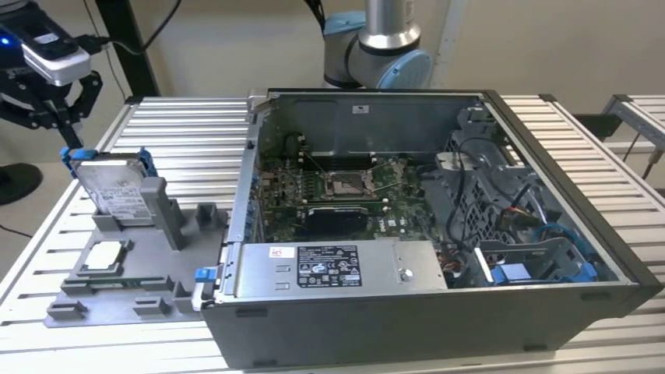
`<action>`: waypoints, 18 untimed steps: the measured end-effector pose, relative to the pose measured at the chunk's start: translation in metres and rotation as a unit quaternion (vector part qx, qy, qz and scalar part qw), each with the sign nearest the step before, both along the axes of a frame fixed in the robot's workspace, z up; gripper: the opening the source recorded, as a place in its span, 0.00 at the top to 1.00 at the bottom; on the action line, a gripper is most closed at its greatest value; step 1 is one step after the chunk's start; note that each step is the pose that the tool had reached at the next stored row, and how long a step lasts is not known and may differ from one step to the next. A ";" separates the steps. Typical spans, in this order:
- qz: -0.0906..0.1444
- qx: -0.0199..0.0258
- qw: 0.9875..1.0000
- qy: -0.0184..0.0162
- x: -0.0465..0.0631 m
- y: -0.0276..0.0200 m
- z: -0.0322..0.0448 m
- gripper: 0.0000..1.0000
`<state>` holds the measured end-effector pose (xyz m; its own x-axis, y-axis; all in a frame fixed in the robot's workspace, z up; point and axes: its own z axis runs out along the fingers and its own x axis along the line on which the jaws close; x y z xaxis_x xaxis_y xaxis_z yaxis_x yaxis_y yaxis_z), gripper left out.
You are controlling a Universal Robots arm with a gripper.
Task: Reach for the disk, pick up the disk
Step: 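Pick up the disk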
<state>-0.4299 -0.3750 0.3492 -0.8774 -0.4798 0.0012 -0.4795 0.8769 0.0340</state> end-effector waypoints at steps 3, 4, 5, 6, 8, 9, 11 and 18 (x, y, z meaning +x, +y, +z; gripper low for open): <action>0.016 0.000 1.000 0.000 0.000 0.0000 0.0000 1.00; 0.022 0.000 1.000 0.000 0.000 0.0000 0.0000 1.00; 0.027 0.000 1.000 0.000 0.000 0.0000 0.0000 1.00; 0.032 0.000 0.999 0.000 0.000 0.0000 0.0000 1.00; 0.042 0.000 0.999 0.000 0.000 0.0000 0.0000 1.00; 0.048 0.000 0.999 0.000 0.000 0.0000 0.0000 1.00; 0.058 0.000 0.998 0.000 0.000 0.0000 0.0000 1.00; 0.098 -0.001 0.995 0.000 0.000 -0.0001 0.0000 1.00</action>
